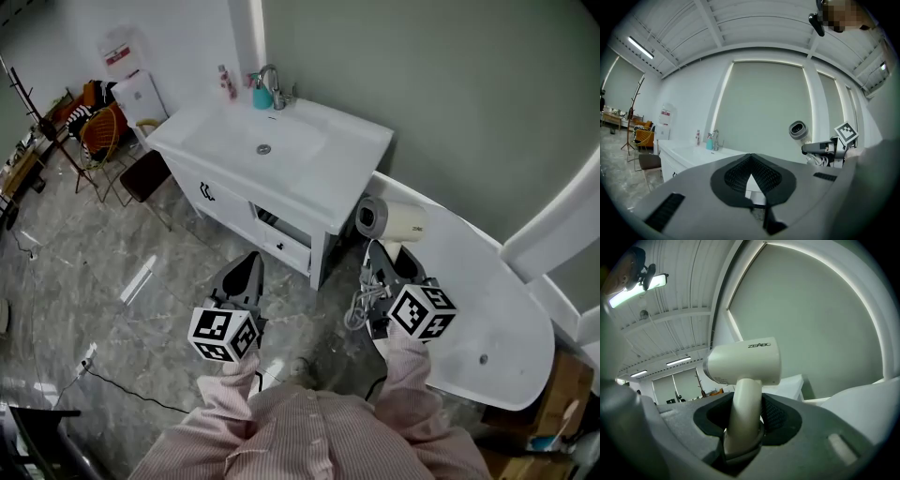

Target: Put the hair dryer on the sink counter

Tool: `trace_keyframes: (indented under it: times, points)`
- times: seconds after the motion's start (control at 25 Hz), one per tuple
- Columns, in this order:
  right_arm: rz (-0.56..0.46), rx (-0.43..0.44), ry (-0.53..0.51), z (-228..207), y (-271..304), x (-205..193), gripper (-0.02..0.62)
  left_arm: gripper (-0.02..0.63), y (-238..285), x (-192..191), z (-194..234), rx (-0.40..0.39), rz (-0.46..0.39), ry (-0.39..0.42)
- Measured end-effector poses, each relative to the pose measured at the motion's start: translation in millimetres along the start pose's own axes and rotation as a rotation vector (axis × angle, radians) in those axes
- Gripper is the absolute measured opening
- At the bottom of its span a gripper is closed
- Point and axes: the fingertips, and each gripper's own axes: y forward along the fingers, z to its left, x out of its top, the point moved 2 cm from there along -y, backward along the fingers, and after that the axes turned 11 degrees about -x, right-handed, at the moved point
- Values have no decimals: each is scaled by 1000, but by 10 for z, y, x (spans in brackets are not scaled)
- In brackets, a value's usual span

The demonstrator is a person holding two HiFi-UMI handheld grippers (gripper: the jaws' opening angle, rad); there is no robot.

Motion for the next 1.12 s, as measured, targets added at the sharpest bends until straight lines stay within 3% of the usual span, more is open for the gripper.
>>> trace_keyframes:
  times: [0.36, 1.12]
  points:
    - [-13, -60, 9, 4, 554, 94, 166, -2, 453, 139, 494, -62, -2, 5]
    - [13, -111, 56, -226, 1728, 145, 166, -2, 1374, 86, 1230, -96, 16, -34]
